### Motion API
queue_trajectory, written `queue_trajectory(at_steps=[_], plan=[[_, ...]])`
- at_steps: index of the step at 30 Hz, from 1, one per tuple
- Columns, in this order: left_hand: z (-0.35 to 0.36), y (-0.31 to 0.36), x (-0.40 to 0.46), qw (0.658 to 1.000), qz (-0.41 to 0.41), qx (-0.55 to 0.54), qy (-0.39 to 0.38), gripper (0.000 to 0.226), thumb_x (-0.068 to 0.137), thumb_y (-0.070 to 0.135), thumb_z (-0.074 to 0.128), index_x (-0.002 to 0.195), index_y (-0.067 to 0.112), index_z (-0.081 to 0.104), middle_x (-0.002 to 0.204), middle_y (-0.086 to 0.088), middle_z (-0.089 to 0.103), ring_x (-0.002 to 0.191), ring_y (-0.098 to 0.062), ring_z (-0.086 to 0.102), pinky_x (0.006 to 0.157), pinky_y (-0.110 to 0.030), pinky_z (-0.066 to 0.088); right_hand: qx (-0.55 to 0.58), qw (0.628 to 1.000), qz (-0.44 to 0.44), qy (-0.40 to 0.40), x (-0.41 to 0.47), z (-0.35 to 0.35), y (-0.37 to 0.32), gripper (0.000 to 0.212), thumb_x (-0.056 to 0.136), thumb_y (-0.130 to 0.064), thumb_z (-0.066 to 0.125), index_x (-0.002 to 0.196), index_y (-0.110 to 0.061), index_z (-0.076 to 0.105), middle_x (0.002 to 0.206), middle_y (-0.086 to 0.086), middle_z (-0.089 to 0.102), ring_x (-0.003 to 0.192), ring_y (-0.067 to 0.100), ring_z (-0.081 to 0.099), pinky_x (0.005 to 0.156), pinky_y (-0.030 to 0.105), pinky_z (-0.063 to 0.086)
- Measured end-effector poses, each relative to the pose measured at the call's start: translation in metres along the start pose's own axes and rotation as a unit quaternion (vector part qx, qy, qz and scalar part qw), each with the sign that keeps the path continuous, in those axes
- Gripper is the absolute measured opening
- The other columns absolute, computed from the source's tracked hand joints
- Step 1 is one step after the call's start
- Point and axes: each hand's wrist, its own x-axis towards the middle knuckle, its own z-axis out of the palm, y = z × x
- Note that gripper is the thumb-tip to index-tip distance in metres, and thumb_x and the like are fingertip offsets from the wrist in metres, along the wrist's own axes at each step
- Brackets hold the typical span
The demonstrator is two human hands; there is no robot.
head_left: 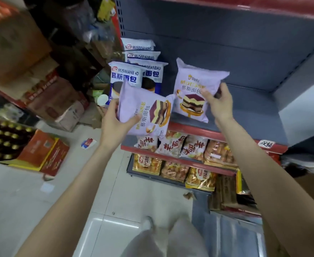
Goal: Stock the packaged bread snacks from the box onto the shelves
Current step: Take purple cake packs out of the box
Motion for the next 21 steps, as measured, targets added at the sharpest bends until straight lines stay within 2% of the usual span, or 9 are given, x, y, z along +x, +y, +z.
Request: queue_trajectory(at_steps=[3, 7, 10, 12, 14, 16, 18, 20, 21], plan=[[0.014, 0.001, 0.018, 0.998, 0.043, 0.05, 0.003, 0.048, 0.067, 0.048, 0.077, 0.103, 0.029, 0.05, 0.092, 0.017, 0.058, 0.084, -0.003, 0.054, 0.067, -0.019, 0.043, 0.007, 1.0, 0.01, 0.024, 0.043, 0.011, 0.011, 0.026, 0.084, -0.013, 0.069, 0.106, -0.015, 0.057, 0.097, -0.005, 0.066, 0.086, 0.007, 0.063, 0.074, 0.019, 0.051], [0.036, 0.0, 0.049, 0.993, 0.086, 0.082, 0.007, 0.048, 0.072, 0.042, 0.077, 0.107, 0.026, 0.049, 0.09, 0.021, 0.054, 0.078, 0.0, 0.049, 0.062, -0.014, 0.04, -0.021, 0.999, 0.021, 0.023, 0.106, 0.028, 0.033, 0.032, 0.085, -0.016, 0.066, 0.115, -0.008, 0.058, 0.1, -0.002, 0.064, 0.087, 0.011, 0.061, 0.067, 0.015, 0.049], [0.058, 0.0, 0.077, 0.989, 0.114, 0.099, 0.007, 0.055, 0.074, 0.039, 0.077, 0.116, 0.016, 0.05, 0.098, 0.008, 0.058, 0.088, -0.009, 0.051, 0.069, -0.025, 0.042, -0.073, 0.997, 0.018, 0.013, 0.144, 0.037, 0.056, 0.034, 0.088, -0.023, 0.062, 0.119, -0.01, 0.056, 0.109, 0.001, 0.062, 0.094, 0.014, 0.058, 0.076, 0.024, 0.048], [0.075, -0.001, 0.094, 0.982, 0.142, 0.121, 0.01, 0.054, 0.075, 0.039, 0.076, 0.115, 0.013, 0.051, 0.099, 0.004, 0.058, 0.088, -0.013, 0.05, 0.068, -0.029, 0.035, -0.063, 0.998, 0.022, 0.005, 0.164, 0.039, 0.07, 0.02, 0.091, -0.017, 0.057, 0.108, -0.006, 0.057, 0.1, 0.006, 0.061, 0.082, 0.01, 0.057, 0.068, 0.023, 0.045], [0.094, 0.0, 0.108, 0.977, 0.161, 0.14, 0.014, 0.049, 0.074, 0.04, 0.076, 0.107, 0.015, 0.051, 0.087, 0.009, 0.052, 0.081, -0.014, 0.047, 0.063, -0.027, 0.027, -0.01, 1.0, 0.018, 0.021, 0.175, 0.036, 0.076, 0.004, 0.094, -0.007, 0.049, 0.096, -0.007, 0.052, 0.084, 0.002, 0.056, 0.067, 0.003, 0.05, 0.059, 0.017, 0.04], [0.112, 0.004, 0.123, 0.976, 0.162, 0.144, 0.0, 0.049, 0.073, 0.04, 0.076, 0.106, 0.014, 0.051, 0.089, 0.008, 0.057, 0.086, -0.019, 0.052, 0.065, -0.03, 0.033, 0.069, 0.997, 0.025, 0.035, 0.174, 0.029, 0.075, 0.014, 0.097, -0.01, 0.045, 0.111, -0.012, 0.047, 0.094, 0.0, 0.052, 0.081, 0.008, 0.051, 0.071, 0.022, 0.043], [0.132, 0.011, 0.141, 0.977, 0.157, 0.139, -0.031, 0.054, 0.074, 0.037, 0.077, 0.112, 0.01, 0.052, 0.101, -0.003, 0.064, 0.093, -0.024, 0.059, 0.071, -0.032, 0.044, 0.068, 0.997, 0.018, 0.01, 0.161, 0.02, 0.072, 0.031, 0.099, -0.02, 0.044, 0.13, -0.018, 0.043, 0.116, -0.005, 0.049, 0.105, 0.011, 0.049, 0.09, 0.025, 0.043], [0.15, 0.019, 0.162, 0.972, 0.144, 0.165, -0.082, 0.057, 0.075, 0.038, 0.076, 0.118, 0.011, 0.05, 0.109, -0.006, 0.064, 0.098, -0.027, 0.06, 0.073, -0.032, 0.046, 0.002, 0.997, -0.027, -0.074, 0.148, 0.012, 0.074, 0.037, 0.097, -0.02, 0.05, 0.133, -0.02, 0.042, 0.123, -0.01, 0.05, 0.107, 0.007, 0.051, 0.087, 0.011, 0.045], [0.158, 0.022, 0.175, 0.963, 0.145, 0.203, -0.105, 0.059, 0.076, 0.042, 0.074, 0.121, 0.013, 0.049, 0.113, -0.006, 0.064, 0.102, -0.028, 0.06, 0.073, -0.032, 0.045, -0.045, 0.991, -0.041, -0.121, 0.143, 0.01, 0.076, 0.043, 0.094, -0.017, 0.056, 0.135, -0.017, 0.042, 0.127, -0.005, 0.052, 0.107, 0.008, 0.054, 0.083, 0.009, 0.046]])
